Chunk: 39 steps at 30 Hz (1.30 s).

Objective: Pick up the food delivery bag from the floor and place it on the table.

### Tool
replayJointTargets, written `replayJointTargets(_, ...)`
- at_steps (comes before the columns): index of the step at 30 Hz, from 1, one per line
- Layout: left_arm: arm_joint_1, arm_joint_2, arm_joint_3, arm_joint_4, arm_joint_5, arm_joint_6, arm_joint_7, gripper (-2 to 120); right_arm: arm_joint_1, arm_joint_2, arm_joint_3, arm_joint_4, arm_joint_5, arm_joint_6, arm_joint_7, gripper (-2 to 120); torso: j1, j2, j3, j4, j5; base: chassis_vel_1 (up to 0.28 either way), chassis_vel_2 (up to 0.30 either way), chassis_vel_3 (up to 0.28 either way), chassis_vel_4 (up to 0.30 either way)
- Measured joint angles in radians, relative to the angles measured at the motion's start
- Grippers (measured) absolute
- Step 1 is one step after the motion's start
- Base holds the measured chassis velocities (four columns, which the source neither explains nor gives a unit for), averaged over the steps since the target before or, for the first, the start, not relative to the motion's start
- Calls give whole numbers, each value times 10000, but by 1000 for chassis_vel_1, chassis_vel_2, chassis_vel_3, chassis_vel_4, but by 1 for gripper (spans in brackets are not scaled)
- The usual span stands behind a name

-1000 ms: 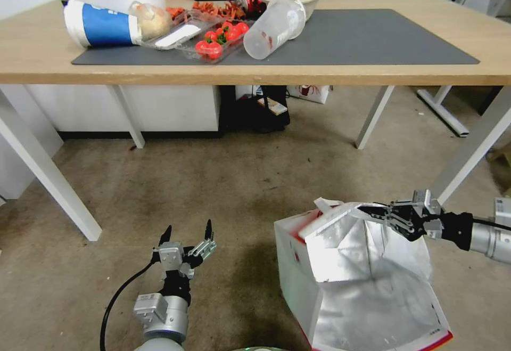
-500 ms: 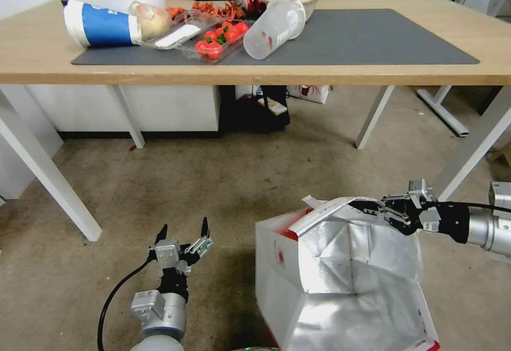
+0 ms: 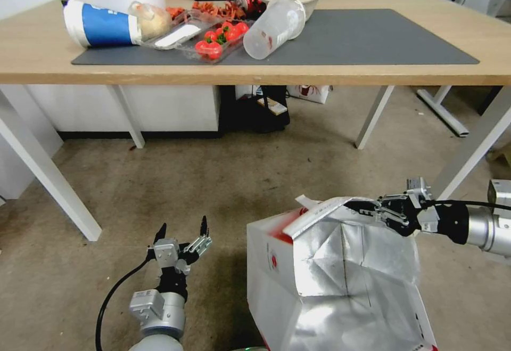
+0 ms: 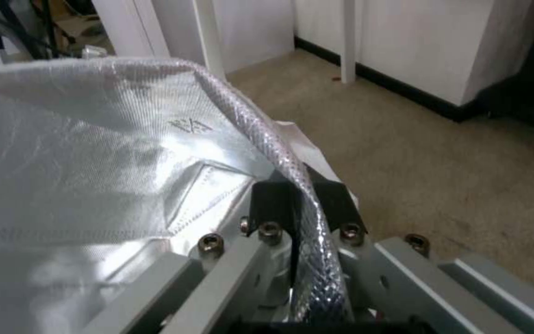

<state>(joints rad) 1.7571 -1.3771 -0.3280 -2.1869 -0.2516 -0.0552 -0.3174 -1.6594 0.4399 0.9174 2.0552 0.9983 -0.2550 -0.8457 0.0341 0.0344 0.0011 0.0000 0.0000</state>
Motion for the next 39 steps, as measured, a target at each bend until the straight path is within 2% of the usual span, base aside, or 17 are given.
replayJointTargets(12,83,14,-5,-101,-287,-227,-74,100,-75,93,-102,152,17,-19,-206,0,5,90,78,0,1,0,0,0,0)
replayJointTargets(14,95,19,-4,-110,-293,-232,-81,100,-108,93,-100,215,22,-27,-212,0,6,246,236,0,1,0,0,0,0)
replayJointTargets(19,119,9,6,-140,-279,-232,-82,100,-143,93,-94,257,26,-30,-215,0,12,384,363,0,0,0,0,0,0)
replayJointTargets(21,145,4,11,-170,-242,-232,-81,100,-157,95,-91,263,49,-32,-248,0,21,559,529,0,0,0,0,0,0)
replayJointTargets(39,248,-4,8,-300,-152,-245,-87,100,-163,58,-88,285,117,-51,-431,0,132,1298,1163,0,0,0,0,0,0)
